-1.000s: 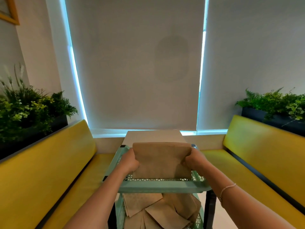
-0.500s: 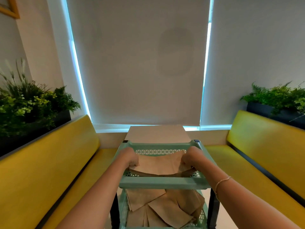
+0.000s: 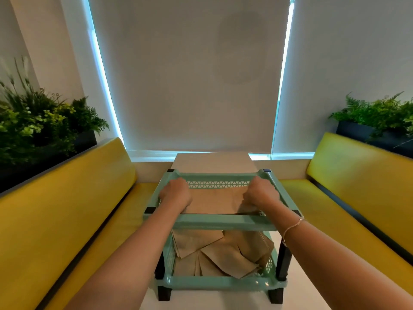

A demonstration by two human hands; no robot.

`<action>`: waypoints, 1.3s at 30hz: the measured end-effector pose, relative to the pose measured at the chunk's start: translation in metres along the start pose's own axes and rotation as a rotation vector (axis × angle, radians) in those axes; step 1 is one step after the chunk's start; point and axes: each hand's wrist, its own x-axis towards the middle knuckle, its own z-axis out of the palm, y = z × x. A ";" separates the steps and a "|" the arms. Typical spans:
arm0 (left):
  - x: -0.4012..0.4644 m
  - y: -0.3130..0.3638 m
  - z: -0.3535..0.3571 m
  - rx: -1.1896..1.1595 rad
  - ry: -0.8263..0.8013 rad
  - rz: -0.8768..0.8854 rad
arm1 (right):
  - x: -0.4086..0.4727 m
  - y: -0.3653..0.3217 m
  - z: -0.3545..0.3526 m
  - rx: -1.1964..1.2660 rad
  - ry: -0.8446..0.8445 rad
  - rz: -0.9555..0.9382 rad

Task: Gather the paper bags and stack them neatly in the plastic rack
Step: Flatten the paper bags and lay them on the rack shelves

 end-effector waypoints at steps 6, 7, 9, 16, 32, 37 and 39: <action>-0.044 0.000 -0.030 -0.595 0.080 0.174 | -0.049 -0.001 -0.032 0.260 0.246 -0.301; -0.057 -0.001 -0.034 -0.743 0.019 0.196 | -0.062 0.002 -0.035 0.333 0.207 -0.361; -0.085 -0.007 -0.037 -0.923 -0.148 0.248 | -0.091 0.012 -0.033 0.436 0.000 -0.478; -0.137 -0.035 0.018 -0.767 -0.613 0.270 | -0.118 0.061 0.065 -0.237 -0.446 -0.443; -0.122 -0.040 0.129 -0.637 -0.396 0.055 | -0.076 0.095 0.146 -0.051 -0.260 -0.323; -0.118 -0.038 0.129 -0.633 -0.247 0.028 | -0.078 0.089 0.140 0.287 -0.021 -0.219; -0.116 -0.038 0.127 -0.652 -0.121 0.059 | -0.077 0.084 0.130 0.521 -0.015 -0.129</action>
